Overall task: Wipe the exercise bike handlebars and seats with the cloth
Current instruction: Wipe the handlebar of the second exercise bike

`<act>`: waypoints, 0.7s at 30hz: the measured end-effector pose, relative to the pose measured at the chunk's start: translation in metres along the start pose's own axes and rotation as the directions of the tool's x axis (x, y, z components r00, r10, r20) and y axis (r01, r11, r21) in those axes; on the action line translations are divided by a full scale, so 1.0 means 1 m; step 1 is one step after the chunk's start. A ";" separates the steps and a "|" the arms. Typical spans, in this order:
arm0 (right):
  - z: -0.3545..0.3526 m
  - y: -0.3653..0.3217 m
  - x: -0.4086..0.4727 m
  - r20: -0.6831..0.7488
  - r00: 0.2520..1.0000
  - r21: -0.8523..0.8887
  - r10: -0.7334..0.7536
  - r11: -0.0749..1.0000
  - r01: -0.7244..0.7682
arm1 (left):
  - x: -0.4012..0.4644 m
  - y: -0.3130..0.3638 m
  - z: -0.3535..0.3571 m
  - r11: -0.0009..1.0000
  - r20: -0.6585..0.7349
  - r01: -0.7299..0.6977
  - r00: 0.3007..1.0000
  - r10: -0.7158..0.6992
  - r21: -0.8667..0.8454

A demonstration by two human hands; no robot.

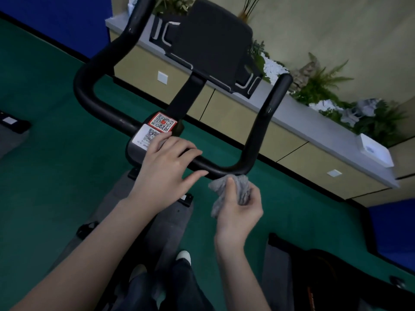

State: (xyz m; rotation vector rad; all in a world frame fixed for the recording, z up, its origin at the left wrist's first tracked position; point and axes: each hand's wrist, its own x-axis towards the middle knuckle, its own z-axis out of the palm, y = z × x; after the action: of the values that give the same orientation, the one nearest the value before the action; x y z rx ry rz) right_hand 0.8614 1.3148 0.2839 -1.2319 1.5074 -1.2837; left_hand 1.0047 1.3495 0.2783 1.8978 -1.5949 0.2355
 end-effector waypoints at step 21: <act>-0.018 -0.028 0.080 0.240 0.869 -0.327 -0.432 0.807 0.492 | 0.001 0.001 0.004 1.000 -0.061 0.027 0.998 -0.028 -0.016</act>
State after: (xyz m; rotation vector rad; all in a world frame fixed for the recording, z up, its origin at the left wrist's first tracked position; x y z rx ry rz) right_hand 0.8317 1.2404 0.3163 -2.0102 1.4283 -1.1826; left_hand 1.0027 1.3467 0.2761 1.8814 -1.5250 0.2665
